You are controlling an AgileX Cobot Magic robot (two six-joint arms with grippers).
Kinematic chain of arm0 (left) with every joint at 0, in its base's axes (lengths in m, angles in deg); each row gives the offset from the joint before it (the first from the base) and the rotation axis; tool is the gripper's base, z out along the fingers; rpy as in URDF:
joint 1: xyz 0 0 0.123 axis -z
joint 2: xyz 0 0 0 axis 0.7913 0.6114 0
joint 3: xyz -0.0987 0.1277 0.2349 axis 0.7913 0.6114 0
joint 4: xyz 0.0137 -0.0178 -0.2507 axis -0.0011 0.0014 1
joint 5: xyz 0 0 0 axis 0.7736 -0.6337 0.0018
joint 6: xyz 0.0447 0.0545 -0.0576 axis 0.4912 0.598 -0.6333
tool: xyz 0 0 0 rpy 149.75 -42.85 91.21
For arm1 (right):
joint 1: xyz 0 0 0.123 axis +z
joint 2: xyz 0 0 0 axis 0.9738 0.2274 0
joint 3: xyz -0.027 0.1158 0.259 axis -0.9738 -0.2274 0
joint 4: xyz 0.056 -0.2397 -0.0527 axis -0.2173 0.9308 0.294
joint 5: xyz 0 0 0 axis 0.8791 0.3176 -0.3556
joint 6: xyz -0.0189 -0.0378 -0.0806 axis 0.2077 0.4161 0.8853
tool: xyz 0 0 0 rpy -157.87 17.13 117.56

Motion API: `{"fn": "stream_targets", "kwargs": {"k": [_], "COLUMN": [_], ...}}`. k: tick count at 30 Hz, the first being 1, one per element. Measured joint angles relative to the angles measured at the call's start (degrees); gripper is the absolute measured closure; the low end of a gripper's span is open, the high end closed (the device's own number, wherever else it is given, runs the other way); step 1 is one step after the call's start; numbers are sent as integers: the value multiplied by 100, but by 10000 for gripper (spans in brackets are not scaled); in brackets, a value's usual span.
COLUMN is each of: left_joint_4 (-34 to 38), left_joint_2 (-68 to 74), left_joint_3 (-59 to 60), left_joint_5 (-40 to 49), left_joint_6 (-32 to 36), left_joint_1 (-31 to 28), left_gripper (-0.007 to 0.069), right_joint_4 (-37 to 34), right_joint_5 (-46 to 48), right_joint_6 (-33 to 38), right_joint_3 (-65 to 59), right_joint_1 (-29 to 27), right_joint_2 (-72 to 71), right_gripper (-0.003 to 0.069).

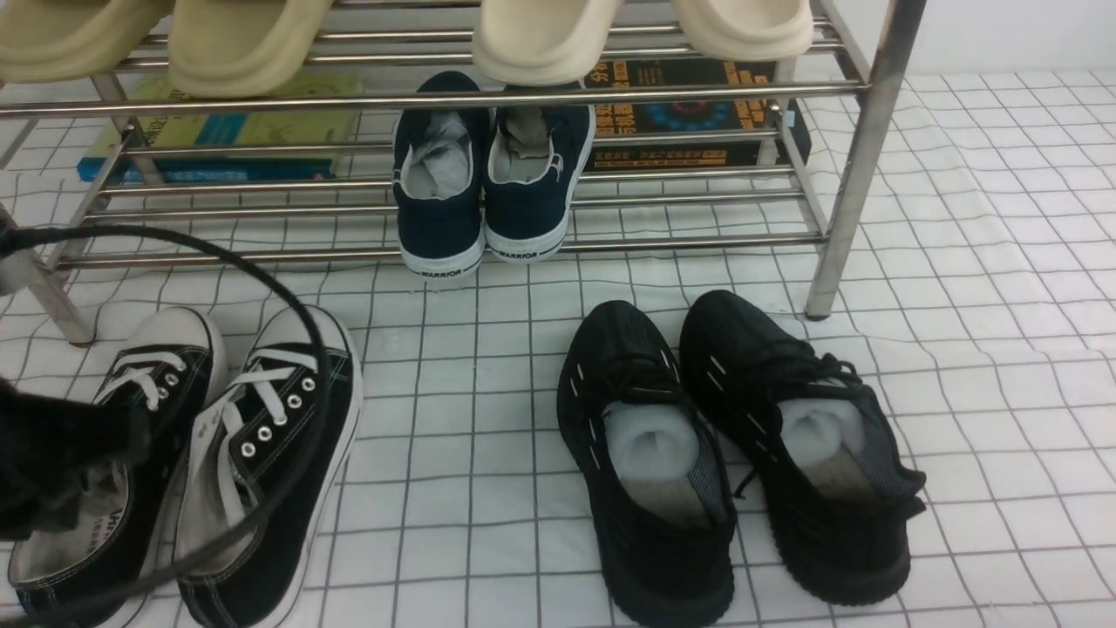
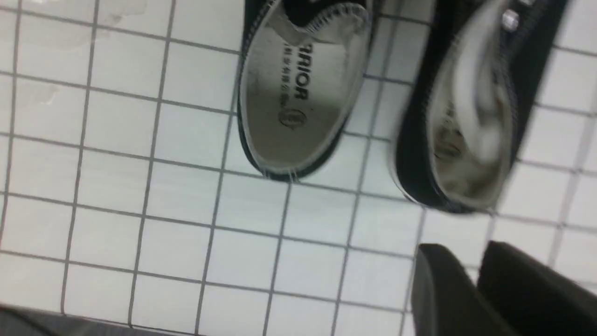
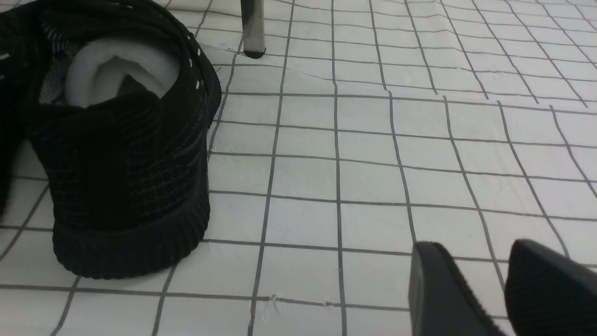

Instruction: Take the shoes off the shelf with your hand from the white checkered tablecloth.

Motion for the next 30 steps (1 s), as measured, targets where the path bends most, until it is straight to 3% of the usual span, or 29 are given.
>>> {"fn": "stream_targets", "kwargs": {"k": [5, 10, 11, 15, 30], "left_joint_4": [783, 1228, 1248, 1254, 936], "left_joint_2": [-1518, -2848, -3304, -3835, -4078], "left_joint_3": [394, 1243, 1676, 2247, 2865], "left_joint_5": [-445, -1830, -2449, -3033, -3315], "left_joint_6": [860, 1078, 1084, 1084, 1084], "left_joint_1": [0, 0, 0, 0, 0], "left_gripper": [620, 623, 623, 623, 622], "right_joint_4": [0, 0, 0, 0, 5], "right_joint_5": [0, 0, 0, 0, 0], "right_joint_6": [0, 0, 0, 0, 0], "right_joint_3": [0, 0, 0, 0, 0], "right_joint_1": [0, 0, 0, 0, 0], "right_joint_2": [0, 0, 0, 0, 0], "right_gripper": [420, 420, 420, 420, 420]}}
